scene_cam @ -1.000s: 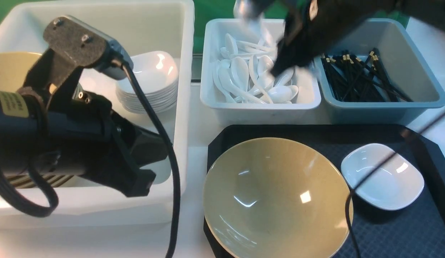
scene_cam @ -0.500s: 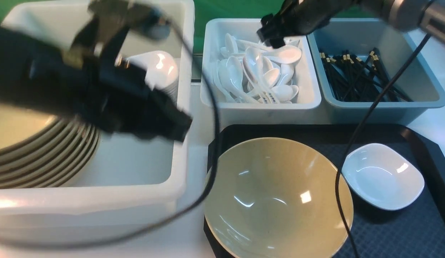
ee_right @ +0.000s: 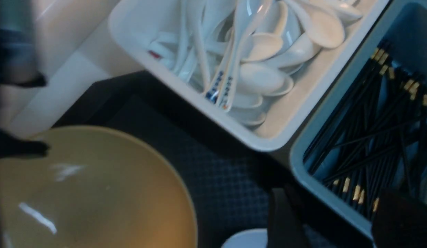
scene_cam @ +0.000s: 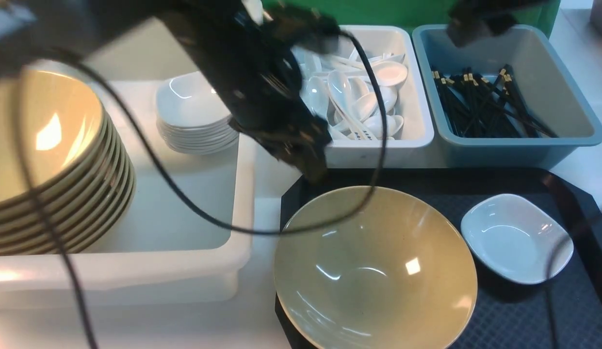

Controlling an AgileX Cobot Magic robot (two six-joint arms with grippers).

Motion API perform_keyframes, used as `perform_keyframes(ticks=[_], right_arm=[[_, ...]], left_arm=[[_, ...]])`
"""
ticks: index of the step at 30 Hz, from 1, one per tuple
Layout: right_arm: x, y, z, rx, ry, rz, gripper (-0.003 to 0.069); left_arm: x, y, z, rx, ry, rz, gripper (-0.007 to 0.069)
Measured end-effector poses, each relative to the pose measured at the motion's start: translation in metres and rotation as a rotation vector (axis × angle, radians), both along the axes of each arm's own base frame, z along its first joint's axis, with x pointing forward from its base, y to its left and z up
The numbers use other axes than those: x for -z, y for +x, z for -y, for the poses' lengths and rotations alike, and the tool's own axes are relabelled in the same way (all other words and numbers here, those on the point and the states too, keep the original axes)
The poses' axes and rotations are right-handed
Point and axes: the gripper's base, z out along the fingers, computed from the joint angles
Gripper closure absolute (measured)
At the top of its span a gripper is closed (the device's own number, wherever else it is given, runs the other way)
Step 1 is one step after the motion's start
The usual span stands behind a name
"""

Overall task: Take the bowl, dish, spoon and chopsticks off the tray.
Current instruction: Use the left arm to grab the yellow noodle bowl on the left

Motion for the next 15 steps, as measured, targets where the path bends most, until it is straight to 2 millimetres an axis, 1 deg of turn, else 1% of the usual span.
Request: perform_keyframes(ticks=[2,5,6,8,11,13,14,15], right_arm=[[0.002,-0.01,0.003,-0.008,0.002,-0.014,0.0319],[0.014,-0.035,0.013,-0.013,-0.01,-0.062,0.0378],[0.018,-0.04,0.015,-0.013,-0.016,-0.077,0.0394],[0.025,-0.047,0.018,-0.012,-0.024,-0.097,0.0414],[0.029,-0.052,0.02,-0.012,-0.03,-0.111,0.0426],[0.034,-0.058,0.023,-0.012,-0.035,-0.125,0.0432],[0.036,-0.059,0.023,-0.012,-0.036,-0.129,0.0432],[0.036,-0.06,0.023,-0.012,-0.037,-0.13,0.0432]], left_arm=[[0.009,0.0,0.007,0.024,0.035,-0.003,0.0137],[0.039,0.002,0.028,0.073,0.122,0.001,0.0123],[0.046,0.002,0.033,0.079,0.136,0.006,0.0121],[0.056,0.003,0.042,0.081,0.146,0.007,0.012],[0.066,0.002,0.049,0.086,0.156,0.008,0.013],[0.081,0.003,0.058,0.077,0.174,0.002,0.0197],[0.086,0.004,0.06,0.068,0.193,0.006,0.0264],[0.088,0.004,0.061,0.063,0.198,0.003,0.0291]])
